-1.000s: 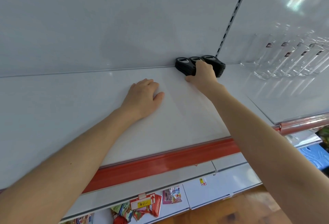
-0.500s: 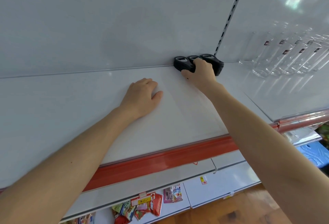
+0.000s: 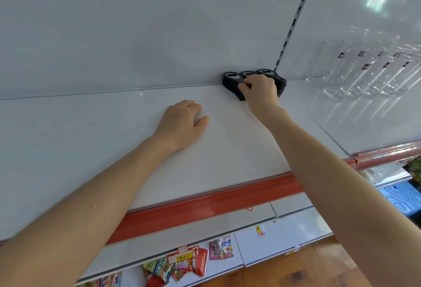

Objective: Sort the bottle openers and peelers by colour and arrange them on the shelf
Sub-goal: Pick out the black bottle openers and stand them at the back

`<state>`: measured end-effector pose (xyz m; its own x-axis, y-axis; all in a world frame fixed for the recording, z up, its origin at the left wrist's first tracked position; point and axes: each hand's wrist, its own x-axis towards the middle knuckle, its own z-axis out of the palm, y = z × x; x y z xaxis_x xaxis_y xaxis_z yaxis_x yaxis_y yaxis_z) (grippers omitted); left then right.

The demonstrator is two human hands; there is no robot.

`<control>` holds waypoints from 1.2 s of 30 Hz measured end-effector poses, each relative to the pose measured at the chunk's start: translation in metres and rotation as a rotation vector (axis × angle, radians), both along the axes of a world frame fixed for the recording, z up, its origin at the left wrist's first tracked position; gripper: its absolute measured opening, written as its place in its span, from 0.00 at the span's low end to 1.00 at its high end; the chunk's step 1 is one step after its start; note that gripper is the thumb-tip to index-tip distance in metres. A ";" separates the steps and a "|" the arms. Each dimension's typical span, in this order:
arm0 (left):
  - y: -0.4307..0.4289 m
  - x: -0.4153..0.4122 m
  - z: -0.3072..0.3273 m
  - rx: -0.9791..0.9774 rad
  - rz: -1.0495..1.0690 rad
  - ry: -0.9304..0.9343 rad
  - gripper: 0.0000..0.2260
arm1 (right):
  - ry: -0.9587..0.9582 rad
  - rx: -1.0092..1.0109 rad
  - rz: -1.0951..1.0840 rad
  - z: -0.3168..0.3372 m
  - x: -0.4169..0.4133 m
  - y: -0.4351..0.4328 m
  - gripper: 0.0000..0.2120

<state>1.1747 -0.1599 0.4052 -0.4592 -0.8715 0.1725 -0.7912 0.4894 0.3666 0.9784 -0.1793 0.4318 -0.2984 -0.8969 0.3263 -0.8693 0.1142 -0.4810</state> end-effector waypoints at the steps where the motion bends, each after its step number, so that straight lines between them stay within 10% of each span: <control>1: -0.001 0.000 -0.001 -0.001 -0.001 -0.001 0.24 | 0.003 0.006 0.001 0.001 0.000 0.000 0.12; 19: 0.015 0.021 0.043 -0.054 -0.020 -0.255 0.20 | 0.142 0.100 0.250 0.037 0.034 0.019 0.16; 36: 0.148 0.297 0.056 -0.242 0.469 -0.098 0.29 | 0.162 0.023 0.870 0.050 0.351 0.033 0.22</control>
<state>1.4718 -0.0116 0.4614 -0.0535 -0.9274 0.3701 -0.9701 0.1362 0.2010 1.3293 -0.1466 0.4818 0.5413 -0.7911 0.2847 -0.7094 -0.6115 -0.3505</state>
